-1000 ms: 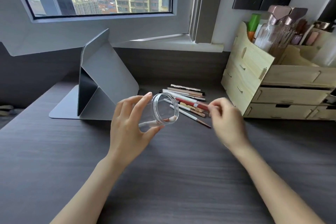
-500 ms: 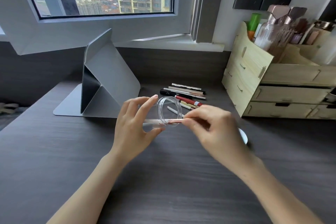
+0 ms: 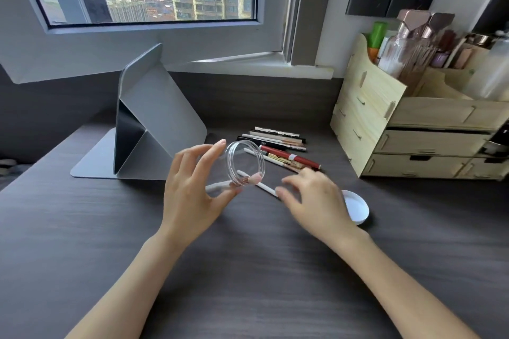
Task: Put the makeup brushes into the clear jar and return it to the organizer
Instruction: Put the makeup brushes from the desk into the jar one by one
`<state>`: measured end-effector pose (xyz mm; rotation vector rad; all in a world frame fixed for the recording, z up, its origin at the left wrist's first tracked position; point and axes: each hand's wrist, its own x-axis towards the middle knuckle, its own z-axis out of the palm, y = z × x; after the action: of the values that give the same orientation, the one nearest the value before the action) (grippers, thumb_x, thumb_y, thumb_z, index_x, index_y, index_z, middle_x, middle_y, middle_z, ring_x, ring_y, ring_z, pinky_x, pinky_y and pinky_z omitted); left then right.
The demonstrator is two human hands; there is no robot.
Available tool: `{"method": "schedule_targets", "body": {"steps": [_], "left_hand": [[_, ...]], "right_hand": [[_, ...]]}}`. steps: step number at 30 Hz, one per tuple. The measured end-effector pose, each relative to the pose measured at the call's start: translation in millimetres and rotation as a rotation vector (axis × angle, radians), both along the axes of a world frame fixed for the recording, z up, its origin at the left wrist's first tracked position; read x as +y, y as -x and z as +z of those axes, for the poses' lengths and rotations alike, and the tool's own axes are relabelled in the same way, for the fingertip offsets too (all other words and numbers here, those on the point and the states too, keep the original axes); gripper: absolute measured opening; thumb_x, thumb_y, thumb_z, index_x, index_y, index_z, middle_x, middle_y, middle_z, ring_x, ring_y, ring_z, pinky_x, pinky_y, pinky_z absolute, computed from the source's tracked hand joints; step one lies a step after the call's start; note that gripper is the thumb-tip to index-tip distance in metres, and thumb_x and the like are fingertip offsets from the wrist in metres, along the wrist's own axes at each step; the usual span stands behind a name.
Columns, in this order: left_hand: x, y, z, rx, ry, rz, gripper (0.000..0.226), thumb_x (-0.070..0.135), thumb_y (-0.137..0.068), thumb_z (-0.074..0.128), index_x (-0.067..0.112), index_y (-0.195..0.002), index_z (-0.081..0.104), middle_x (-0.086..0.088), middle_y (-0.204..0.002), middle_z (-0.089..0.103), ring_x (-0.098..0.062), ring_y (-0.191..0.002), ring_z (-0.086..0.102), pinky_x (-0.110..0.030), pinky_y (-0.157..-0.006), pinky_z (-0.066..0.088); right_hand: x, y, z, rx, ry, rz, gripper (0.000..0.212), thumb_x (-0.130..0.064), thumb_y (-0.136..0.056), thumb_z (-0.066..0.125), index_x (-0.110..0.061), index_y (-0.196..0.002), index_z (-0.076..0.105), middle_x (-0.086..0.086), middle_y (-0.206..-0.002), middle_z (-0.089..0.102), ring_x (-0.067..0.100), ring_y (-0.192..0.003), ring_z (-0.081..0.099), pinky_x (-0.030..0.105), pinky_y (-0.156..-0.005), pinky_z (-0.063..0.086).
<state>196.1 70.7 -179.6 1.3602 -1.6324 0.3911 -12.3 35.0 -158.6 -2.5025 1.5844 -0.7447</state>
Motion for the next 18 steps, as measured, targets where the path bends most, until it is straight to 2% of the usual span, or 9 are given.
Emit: {"method": "schedule_targets", "body": {"steps": [2,6,9,13,14,17,18], "left_hand": [[0,0,1,0.015,-0.004,0.006,0.069,0.044,-0.071,0.071,0.014,-0.13,0.05,-0.008,-0.118,0.059,-0.021,-0.107,0.049,-0.011,-0.097,0.029],[1,0,1,0.019,0.002,0.013,0.068,0.044,-0.072,0.072,0.013,-0.129,0.05,-0.01,-0.117,0.06,-0.024,-0.106,0.05,-0.011,-0.099,0.027],[1,-1,1,0.031,-0.002,0.019,0.068,0.043,-0.072,0.072,0.013,-0.129,0.051,-0.009,-0.117,0.06,-0.023,-0.107,0.05,-0.011,-0.099,0.027],[1,-2,2,0.033,-0.006,0.023,0.068,0.045,-0.072,0.071,0.012,-0.129,0.053,-0.009,-0.117,0.06,-0.022,-0.108,0.049,-0.01,-0.099,0.025],[1,-2,2,0.032,-0.005,0.022,0.068,0.045,-0.072,0.071,0.012,-0.129,0.053,-0.009,-0.117,0.06,-0.022,-0.108,0.048,-0.009,-0.099,0.025],[1,-2,1,0.029,0.014,0.016,0.068,0.043,-0.072,0.072,0.014,-0.129,0.051,-0.008,-0.117,0.059,-0.021,-0.107,0.048,-0.012,-0.098,0.027],[0,-1,1,0.027,0.022,0.01,0.068,0.041,-0.071,0.073,0.016,-0.129,0.05,-0.007,-0.117,0.059,-0.021,-0.107,0.048,-0.013,-0.097,0.029]], "right_hand": [[-1,-1,-13,0.187,-0.105,0.004,0.033,-0.041,-0.089,0.052,-0.018,-0.109,0.066,0.005,-0.104,0.059,0.024,-0.101,0.052,0.033,-0.079,0.042],[-2,-3,-24,0.143,-0.019,0.024,0.025,-0.025,-0.093,0.05,-0.008,-0.099,0.067,0.009,-0.099,0.06,0.028,-0.096,0.054,0.038,-0.075,0.046],[-3,-4,-27,0.136,0.039,0.006,0.02,-0.022,-0.093,0.05,-0.007,-0.093,0.063,0.009,-0.098,0.062,0.03,-0.093,0.056,0.039,-0.07,0.045],[-11,15,-9,-0.223,0.02,-0.112,0.014,-0.018,-0.092,0.052,-0.009,-0.089,0.063,0.009,-0.094,0.063,0.032,-0.085,0.059,0.036,-0.068,0.042],[-10,23,0,-0.311,0.057,-0.098,0.011,-0.014,-0.09,0.054,-0.009,-0.086,0.064,0.009,-0.089,0.063,0.028,-0.081,0.059,0.032,-0.067,0.042],[5,45,31,-0.475,0.078,0.05,0.01,-0.011,-0.087,0.058,-0.014,-0.082,0.066,0.004,-0.081,0.06,0.009,-0.072,0.054,0.011,-0.062,0.038],[12,48,39,-0.481,0.075,0.102,0.01,-0.014,-0.086,0.057,-0.016,-0.082,0.066,0.001,-0.08,0.059,0.01,-0.072,0.054,0.01,-0.061,0.038]]}}
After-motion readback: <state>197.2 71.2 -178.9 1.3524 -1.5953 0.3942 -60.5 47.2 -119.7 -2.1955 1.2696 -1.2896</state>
